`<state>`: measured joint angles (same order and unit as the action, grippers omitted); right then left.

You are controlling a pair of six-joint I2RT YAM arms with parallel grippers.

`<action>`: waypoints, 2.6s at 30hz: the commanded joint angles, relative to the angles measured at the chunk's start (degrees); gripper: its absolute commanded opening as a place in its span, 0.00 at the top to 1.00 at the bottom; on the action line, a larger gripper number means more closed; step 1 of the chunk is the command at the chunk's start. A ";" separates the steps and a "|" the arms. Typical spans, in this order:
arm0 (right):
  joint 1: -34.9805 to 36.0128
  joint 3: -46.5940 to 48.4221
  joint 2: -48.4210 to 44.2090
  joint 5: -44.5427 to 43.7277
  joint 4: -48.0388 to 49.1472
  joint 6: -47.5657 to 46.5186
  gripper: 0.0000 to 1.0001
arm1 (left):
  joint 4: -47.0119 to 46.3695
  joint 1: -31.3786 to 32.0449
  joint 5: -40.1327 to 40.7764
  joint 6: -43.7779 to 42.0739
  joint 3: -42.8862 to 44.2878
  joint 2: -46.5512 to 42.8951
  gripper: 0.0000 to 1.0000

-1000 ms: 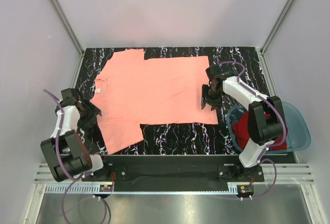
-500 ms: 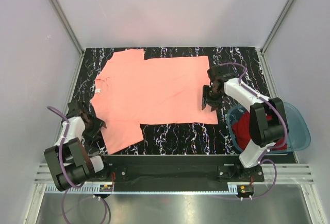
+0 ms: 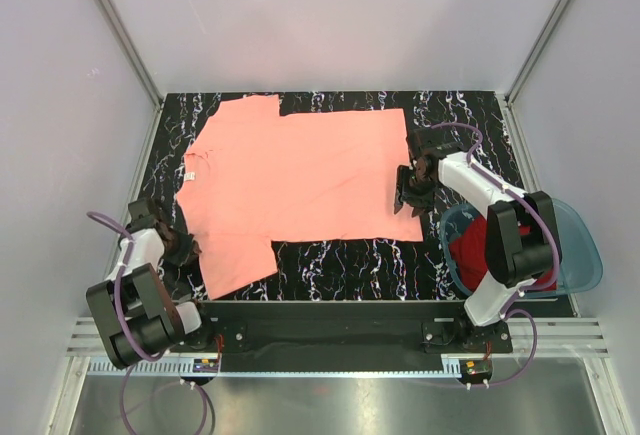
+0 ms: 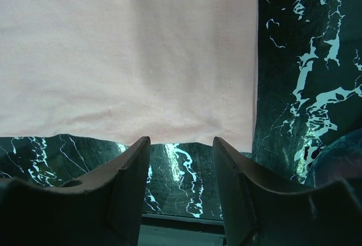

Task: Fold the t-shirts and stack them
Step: Fold the tshirt

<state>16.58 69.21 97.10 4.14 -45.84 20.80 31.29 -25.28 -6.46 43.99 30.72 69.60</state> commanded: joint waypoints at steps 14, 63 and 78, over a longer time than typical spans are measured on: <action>-1.55 2.77 5.64 -3.36 -3.99 3.55 0.59 | 5.01 -5.04 5.05 -1.62 3.73 -2.81 1.00; 0.38 -12.78 -2.09 -6.59 -2.23 6.01 1.00 | 14.24 -5.04 11.12 1.89 6.99 -7.02 1.00; 0.30 -7.44 -2.79 -4.41 -3.55 4.60 1.00 | 16.17 0.65 9.35 1.45 12.77 -5.89 1.00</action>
<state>16.78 57.43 96.66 1.06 -47.81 26.17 47.86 -27.44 1.06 45.50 38.13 63.61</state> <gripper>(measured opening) 0.018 0.009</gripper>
